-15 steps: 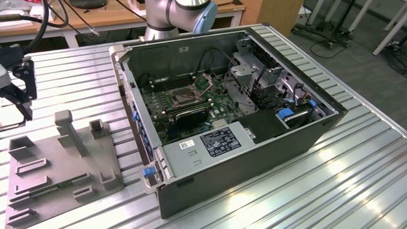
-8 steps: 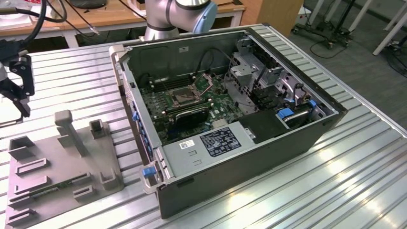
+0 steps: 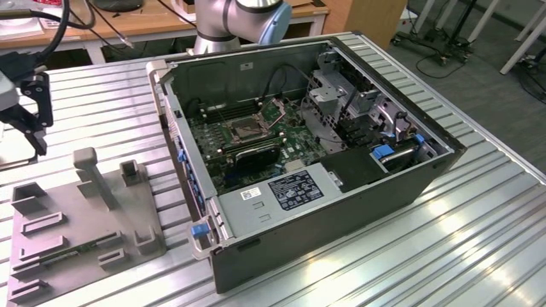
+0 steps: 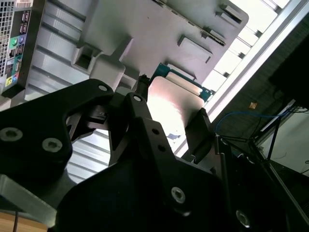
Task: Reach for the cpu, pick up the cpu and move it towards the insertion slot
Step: 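Pick up the cpu and move it towards the insertion slot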
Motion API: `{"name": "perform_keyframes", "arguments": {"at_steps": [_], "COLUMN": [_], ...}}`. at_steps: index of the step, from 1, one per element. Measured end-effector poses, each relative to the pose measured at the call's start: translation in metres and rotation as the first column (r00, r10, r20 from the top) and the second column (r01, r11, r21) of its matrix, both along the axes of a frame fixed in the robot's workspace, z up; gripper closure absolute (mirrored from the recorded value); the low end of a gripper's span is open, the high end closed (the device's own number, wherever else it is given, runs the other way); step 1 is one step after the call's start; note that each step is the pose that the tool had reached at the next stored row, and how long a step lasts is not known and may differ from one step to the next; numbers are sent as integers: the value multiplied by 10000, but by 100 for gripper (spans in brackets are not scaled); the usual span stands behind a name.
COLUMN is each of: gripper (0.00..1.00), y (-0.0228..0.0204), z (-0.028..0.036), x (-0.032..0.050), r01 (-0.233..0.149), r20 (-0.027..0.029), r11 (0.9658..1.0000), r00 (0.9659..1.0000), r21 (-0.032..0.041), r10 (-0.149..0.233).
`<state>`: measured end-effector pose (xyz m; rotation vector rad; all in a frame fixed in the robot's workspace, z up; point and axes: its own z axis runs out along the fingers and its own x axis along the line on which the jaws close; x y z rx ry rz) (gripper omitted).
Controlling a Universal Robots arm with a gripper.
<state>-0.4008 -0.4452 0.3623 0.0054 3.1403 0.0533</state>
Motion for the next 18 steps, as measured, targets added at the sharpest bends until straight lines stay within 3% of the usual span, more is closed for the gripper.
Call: {"name": "perform_keyframes", "arguments": {"at_steps": [10,18], "gripper": [45,45], "y": [0,0], "z": [6,86], "x": [93,95], "r01": [2,0], "r20": [-1,0], "r11": [10000,10000], "r00": [10000,10000], "r21": [-1,0], "r10": [-2,0]}}
